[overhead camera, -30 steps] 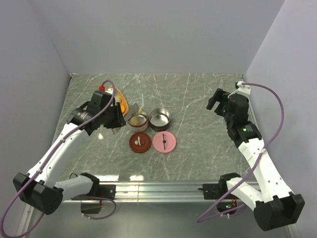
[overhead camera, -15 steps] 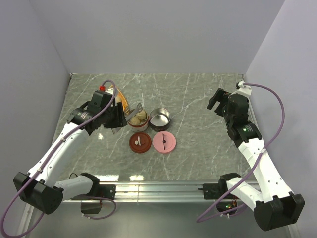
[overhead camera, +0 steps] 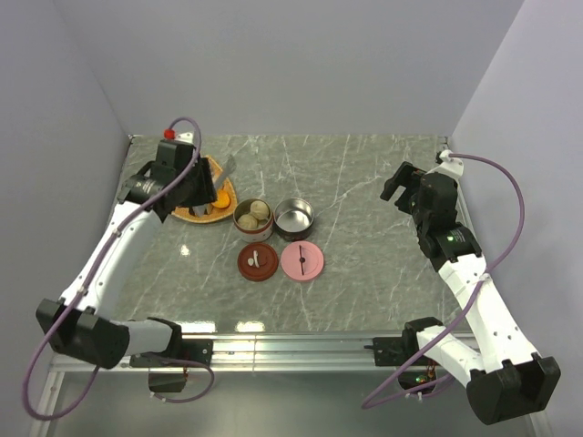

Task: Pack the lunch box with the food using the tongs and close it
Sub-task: Place the food into the lunch box, then pick up the food using the clamp

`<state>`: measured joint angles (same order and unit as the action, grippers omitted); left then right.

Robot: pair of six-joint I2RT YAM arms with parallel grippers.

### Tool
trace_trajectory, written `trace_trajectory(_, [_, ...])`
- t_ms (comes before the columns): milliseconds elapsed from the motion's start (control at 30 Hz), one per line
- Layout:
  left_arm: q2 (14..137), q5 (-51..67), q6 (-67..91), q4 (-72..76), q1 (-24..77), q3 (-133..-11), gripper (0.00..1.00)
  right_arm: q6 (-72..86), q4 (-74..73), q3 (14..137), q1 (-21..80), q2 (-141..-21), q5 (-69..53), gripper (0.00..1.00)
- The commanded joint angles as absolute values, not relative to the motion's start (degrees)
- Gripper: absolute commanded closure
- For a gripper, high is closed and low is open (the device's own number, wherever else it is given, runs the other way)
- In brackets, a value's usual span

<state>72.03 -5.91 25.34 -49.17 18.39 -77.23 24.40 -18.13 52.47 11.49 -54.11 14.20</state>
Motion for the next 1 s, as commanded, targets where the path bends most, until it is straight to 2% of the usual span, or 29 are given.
trace_trajectory(0, [75.1,-7.9,22.5,-45.9,13.5,-80.4,0.48,24.8,-17.4,53.0,12.0,-52.6,15.4,0.06])
trace_trajectory(133, [79.8,-10.2,20.0,-46.5,12.1,-82.3,0.48,24.7,-17.8,53.2,12.0,-52.5,15.5,0.06])
trace_trajectory(967, [86.6,-8.7,14.0,-38.6,11.1,-74.6,0.49,22.1,-17.9,54.1,11.9,-53.9,14.9,0.06])
